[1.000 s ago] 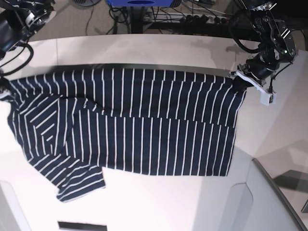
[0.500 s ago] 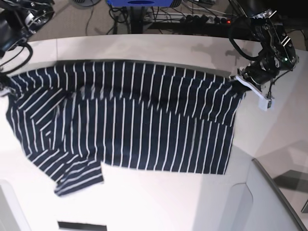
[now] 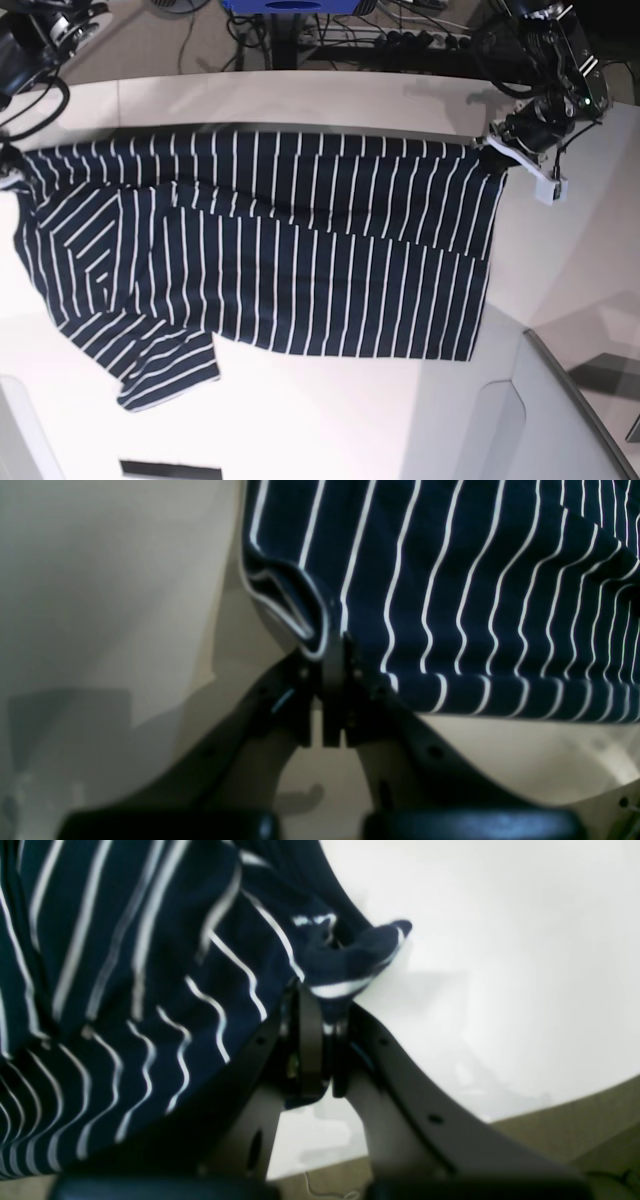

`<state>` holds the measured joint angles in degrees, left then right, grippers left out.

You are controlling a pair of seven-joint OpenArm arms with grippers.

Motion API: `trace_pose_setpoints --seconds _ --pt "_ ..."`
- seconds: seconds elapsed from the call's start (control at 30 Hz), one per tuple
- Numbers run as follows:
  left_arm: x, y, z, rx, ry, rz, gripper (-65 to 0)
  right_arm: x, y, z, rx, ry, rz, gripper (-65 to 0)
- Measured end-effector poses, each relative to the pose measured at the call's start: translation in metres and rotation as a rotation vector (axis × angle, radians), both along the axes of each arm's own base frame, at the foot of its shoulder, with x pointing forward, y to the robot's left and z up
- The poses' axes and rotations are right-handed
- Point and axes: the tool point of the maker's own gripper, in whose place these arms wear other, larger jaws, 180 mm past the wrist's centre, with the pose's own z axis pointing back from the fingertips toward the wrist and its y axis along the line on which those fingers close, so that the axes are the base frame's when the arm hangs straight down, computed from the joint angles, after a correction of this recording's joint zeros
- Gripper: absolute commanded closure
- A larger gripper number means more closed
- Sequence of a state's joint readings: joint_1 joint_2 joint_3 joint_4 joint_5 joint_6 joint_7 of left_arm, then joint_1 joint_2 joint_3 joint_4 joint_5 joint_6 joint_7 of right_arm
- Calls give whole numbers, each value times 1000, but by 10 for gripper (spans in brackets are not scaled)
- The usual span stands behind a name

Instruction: Layout the t-shirt on the table in an organized manner, then fold the t-shirt properly

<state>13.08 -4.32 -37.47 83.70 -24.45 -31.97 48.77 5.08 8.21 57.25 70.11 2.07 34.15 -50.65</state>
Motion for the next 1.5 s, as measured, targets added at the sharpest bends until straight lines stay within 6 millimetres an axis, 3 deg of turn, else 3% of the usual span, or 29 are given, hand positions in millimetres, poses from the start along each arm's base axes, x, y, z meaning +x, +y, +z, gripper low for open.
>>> trace_pose_setpoints --seconds 0.3,0.53,0.9,1.2,1.5 --pt "-25 -2 -11 -5 47 4 0 -5 7 -20 31 -24 -13 -2" --pt "-47 -2 -19 -2 94 3 0 -14 6 -24 30 -9 -14 -2" --pt "-56 0 -14 13 96 -3 0 -38 2 -30 30 13 -40 -2" --pt "-62 3 -8 38 94 -12 0 -45 9 -30 22 18 -37 -2" --pt "-75 2 -19 23 134 -2 0 -47 13 -31 22 13 -37 -5"
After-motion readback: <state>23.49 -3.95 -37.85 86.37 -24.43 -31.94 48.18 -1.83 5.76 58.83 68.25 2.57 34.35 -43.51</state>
